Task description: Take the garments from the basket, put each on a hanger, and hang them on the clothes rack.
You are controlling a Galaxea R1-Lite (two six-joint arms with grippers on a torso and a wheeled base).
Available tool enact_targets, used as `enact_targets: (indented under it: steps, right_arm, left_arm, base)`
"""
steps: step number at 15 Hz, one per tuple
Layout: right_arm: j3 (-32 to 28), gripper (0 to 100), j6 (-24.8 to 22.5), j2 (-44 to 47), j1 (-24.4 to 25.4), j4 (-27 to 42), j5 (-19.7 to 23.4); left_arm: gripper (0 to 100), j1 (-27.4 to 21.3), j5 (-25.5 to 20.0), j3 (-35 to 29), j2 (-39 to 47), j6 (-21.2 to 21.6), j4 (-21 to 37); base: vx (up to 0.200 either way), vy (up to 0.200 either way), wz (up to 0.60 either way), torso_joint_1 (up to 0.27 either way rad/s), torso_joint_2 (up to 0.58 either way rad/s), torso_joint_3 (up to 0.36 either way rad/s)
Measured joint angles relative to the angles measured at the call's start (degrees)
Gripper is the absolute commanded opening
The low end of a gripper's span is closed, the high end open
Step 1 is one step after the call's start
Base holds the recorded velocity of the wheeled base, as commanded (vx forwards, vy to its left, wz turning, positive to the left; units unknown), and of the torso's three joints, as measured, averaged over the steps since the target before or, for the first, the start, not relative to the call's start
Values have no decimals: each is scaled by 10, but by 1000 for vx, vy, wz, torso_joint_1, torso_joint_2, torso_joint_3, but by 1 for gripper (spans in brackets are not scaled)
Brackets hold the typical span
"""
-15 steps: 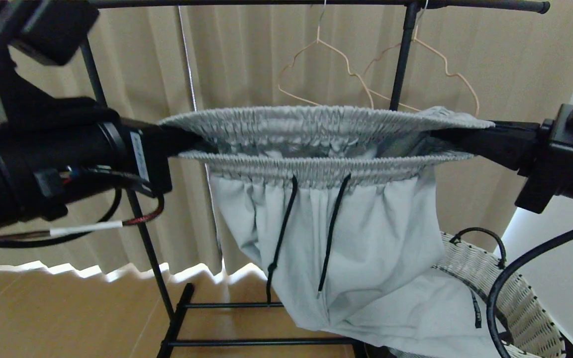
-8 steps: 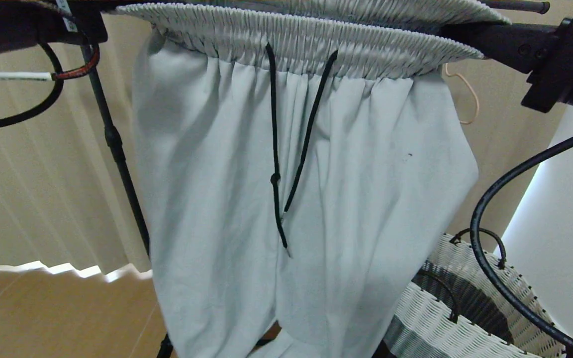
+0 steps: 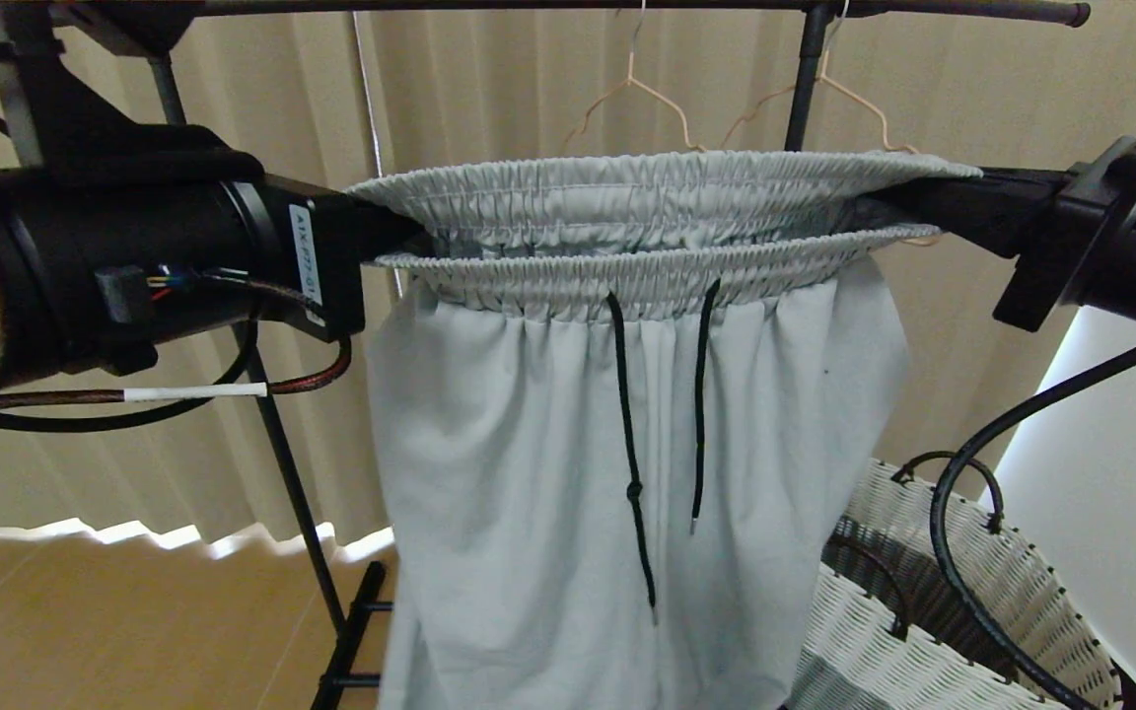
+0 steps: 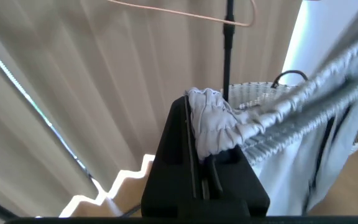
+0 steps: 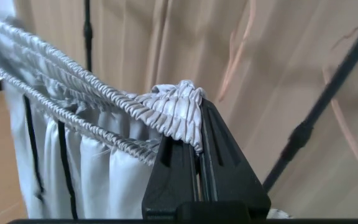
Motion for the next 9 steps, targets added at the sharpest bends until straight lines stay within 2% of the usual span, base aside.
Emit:
enact_targets:
  steps: [9]
  right_arm:
    - [22, 0, 1, 9, -46, -9, 0]
  left_arm:
    - [0, -2, 0, 6, 11, -4, -36]
  base:
    - [0, 0, 0, 0, 0, 0]
